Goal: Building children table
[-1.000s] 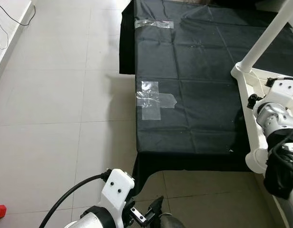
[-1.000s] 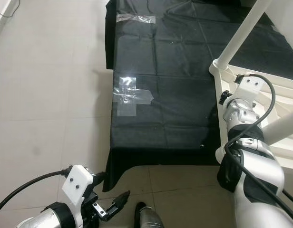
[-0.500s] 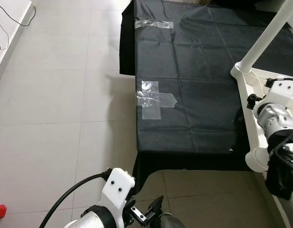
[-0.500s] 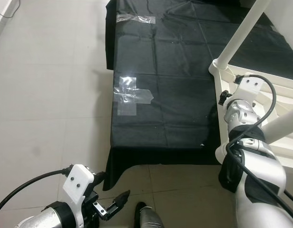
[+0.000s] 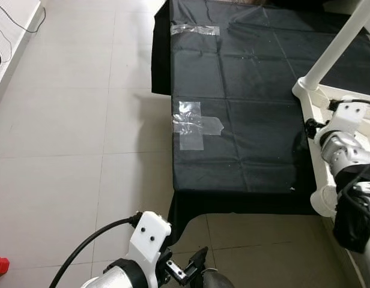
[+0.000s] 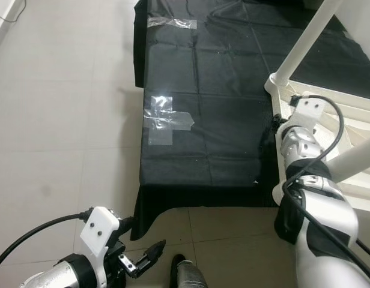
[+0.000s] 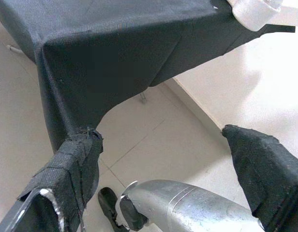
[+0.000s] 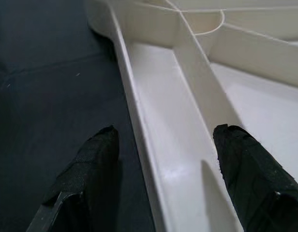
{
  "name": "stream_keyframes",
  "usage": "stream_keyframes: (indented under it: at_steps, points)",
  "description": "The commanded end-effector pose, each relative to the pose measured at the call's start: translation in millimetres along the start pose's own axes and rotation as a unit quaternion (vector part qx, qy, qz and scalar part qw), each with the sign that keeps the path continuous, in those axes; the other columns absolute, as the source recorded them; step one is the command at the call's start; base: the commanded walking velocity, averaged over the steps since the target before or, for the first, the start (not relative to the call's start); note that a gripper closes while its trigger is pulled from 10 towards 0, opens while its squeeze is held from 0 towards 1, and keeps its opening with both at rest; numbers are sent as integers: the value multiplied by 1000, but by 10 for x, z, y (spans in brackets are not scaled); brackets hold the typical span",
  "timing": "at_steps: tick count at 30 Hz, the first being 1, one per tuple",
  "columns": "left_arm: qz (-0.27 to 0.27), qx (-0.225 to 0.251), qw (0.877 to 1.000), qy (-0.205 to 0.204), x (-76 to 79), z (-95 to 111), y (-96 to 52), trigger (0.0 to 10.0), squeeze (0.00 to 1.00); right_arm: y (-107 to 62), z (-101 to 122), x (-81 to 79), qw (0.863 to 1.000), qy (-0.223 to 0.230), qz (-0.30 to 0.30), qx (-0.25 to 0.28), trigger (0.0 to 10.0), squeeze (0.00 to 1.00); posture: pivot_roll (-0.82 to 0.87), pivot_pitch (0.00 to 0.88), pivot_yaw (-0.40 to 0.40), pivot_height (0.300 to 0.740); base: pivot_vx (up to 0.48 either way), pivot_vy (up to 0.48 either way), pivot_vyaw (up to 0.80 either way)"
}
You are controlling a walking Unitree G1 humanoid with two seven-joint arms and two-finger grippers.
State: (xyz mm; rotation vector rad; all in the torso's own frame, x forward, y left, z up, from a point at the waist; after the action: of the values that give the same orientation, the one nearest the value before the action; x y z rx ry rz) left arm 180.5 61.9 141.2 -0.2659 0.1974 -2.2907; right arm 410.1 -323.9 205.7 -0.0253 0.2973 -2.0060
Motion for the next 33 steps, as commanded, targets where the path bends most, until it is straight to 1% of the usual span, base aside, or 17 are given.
stream_keyframes:
  at_steps: [1, 5, 8, 12, 16, 17, 19, 20, 24, 25, 26, 27, 28, 29, 31, 32, 33]
  points:
    - [-6, -14, 1000, -8, 34, -59, -10, 10000, 0, 1, -144, 84, 1000, -11, -9, -26, 10000, 0, 96, 289, -141, 740, 0, 0, 0]
    - [-6, -14, 1000, -9, 36, -64, -7, 10000, 0, -4, -251, 111, 998, -30, -15, -55, 10000, 0, 94, 288, -144, 740, 0, 0, 0]
    - [-7, -14, 1000, -10, 41, -67, -1, 10000, 0, -50, -554, 164, 989, -41, -18, -143, 10000, 0, 92, 285, -145, 740, 0, 0, 0]
    - [-7, -14, 1000, -10, 44, -68, 0, 10000, 0, -77, -656, 172, 983, -37, -16, -177, 10000, 0, 90, 283, -146, 740, 0, 0, 0]
    - [-6, -14, 1000, -10, 46, -69, 0, 10000, 0, -111, -732, 109, 975, -49, 16, -214, 10000, 0, 87, 278, -147, 740, 0, 0, 0]
    - [-6, -14, 1000, -10, 45, -70, 1, 10000, 0, -118, -749, 77, 973, -64, 33, -220, 3373, 0, 87, 278, -147, 740, 0, 0, 0]
    - [-6, -14, 1000, -10, 44, -70, 1, 10000, 0, -124, -762, 56, 971, -74, 44, -224, 3373, 0, 87, 278, -147, 740, 0, 0, 0]
    - [-6, -14, 1000, -9, 44, -70, 1, 10000, 0, -132, -775, 16, 967, -92, 65, -230, 0, 0, 88, 277, -148, 740, 0, 0, 0]
    - [-6, -15, 1000, -8, 45, -70, 0, 10000, 0, -147, -785, -68, 958, -126, 105, -237, 0, 0, 88, 277, -148, 740, 0, 0, 0]
    - [-6, -15, 1000, -8, 48, -72, -1, 10000, 0, -158, -792, -121, 950, -149, 130, -240, 0, 0, 86, 270, -149, 740, 0, 0, 0]
    - [-6, -15, 1000, -8, 48, -72, -1, 10000, 0, -158, -792, -121, 950, -149, 130, -240, 0, 0, 86, 270, -149, 740, 0, 0, 0]
    - [-7, -15, 1000, -8, 52, -73, 0, 10000, 0, -173, -798, -207, 941, -171, 167, -240, 0, 0, 84, 267, -149, 740, 0, 0, 0]
    - [-7, -15, 1000, -9, 57, -73, 2, 10000, 0, -215, -820, -355, 921, -200, 234, -240, 0, 0, 83, 264, -149, 740, 0, 0, 0]
    - [-7, -15, 1000, -9, 57, -73, 2, 10000, 0, -215, -820, -355, 921, -200, 234, -240, 0, 0, 83, 264, -149, 740, 0, 0, 0]
    - [-9, -15, 1000, -9, 65, -71, 5, 10000, 0, -319, -899, -529, 874, -248, 333, -254, 0, 0, 83, 265, -149, 740, 0, 0, 0]
    - [-9, -15, 1000, -9, 65, -71, 5, 10000, 0, -319, -899, -529, 874, -248, 333, -254, 0, 0, 83, 265, -149, 740, 0, 0, 0]
    - [-9, -14, 1000, -9, 68, -72, 6, 10000, 0, -351, -927, -558, 858, -264, 356, -258, 0, 0, 81, 262, -150, 740, 0, 0, 0]
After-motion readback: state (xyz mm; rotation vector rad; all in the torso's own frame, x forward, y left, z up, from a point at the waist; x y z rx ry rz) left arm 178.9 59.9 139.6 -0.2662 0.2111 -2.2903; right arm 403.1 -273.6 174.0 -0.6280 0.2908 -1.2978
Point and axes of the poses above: a point about 5 cm out from each wrist's last joint towards the gripper, its own y axis pointing out of the wrist towards the gripper, its own z axis along the axis of the wrist's last joint, x = y × z, the point moved 3 cm from there along y, pointing out of the wrist towards the gripper, and after that the axes turned 1 degree about y, right-handed, at the moved point
